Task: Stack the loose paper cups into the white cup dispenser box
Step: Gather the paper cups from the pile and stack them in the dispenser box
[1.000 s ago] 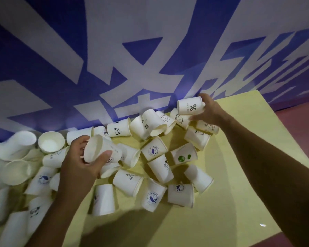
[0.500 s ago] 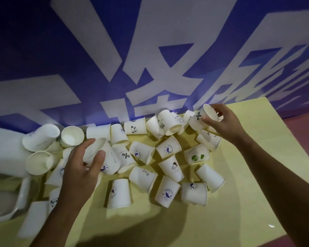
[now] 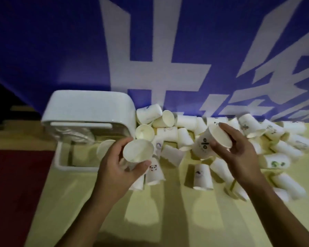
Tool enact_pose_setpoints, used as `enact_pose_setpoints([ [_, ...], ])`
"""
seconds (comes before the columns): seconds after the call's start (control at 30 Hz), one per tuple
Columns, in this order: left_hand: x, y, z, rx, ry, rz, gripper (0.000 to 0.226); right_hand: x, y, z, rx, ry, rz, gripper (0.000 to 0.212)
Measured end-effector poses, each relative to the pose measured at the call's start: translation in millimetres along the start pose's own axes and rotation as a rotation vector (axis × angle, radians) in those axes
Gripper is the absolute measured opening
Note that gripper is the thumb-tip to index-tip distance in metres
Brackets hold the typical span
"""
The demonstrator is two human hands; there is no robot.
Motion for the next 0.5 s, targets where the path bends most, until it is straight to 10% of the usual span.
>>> enact_pose_setpoints([
  [0.5,-125,0,-51,0.03,0.006,0.124,0.067,185,-61,-76,-0.114,0.007,-0.187,0.066],
])
Point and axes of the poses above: each hand's wrist, its own y-axis towards the middle knuckle, its own x-axis out of the palm, z = x × y, the point moved 10 cm from there along y, towards the middle knuckle
